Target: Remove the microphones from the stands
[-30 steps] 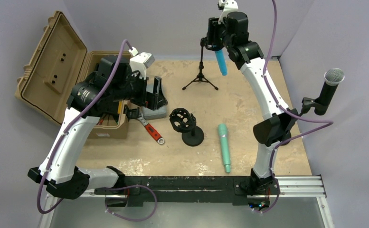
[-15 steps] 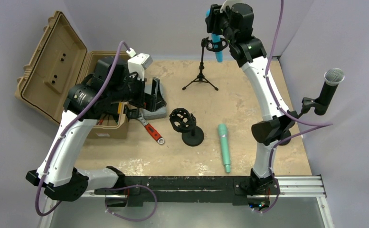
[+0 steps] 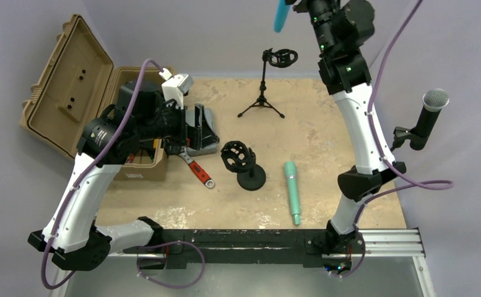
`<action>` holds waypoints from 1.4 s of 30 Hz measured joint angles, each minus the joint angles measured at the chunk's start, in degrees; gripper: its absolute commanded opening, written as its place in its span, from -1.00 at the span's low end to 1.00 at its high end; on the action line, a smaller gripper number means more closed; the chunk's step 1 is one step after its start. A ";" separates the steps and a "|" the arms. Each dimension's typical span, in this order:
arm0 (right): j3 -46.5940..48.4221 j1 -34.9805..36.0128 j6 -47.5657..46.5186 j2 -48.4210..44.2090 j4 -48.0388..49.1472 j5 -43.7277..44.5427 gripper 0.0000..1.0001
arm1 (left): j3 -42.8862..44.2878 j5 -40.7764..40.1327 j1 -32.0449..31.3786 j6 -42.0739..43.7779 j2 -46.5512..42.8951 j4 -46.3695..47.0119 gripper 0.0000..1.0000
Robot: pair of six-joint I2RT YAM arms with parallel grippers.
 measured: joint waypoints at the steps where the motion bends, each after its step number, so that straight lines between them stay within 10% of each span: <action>1: 0.63 0.00 0.72 -0.57 1.38 -0.15 -1.00 | -0.55 0.55 0.00 -0.94 -0.46 0.50 0.99; 8: -0.26 0.04 6.47 -7.08 4.59 -0.48 -1.00 | -2.36 2.08 0.00 -4.92 -2.21 2.62 0.98; 15: -21.94 0.07 13.00 -25.22 -0.24 -4.31 -1.00 | -2.43 1.99 0.00 -5.42 -3.82 2.95 0.98; 27: -47.30 0.28 16.55 -50.99 -31.56 -4.74 -1.00 | -6.93 1.64 0.00 -5.92 -5.09 3.89 0.98; 42: -74.31 0.31 22.73 -40.46 -53.33 8.79 -1.00 | -11.63 0.42 0.00 -10.80 -7.91 6.78 0.97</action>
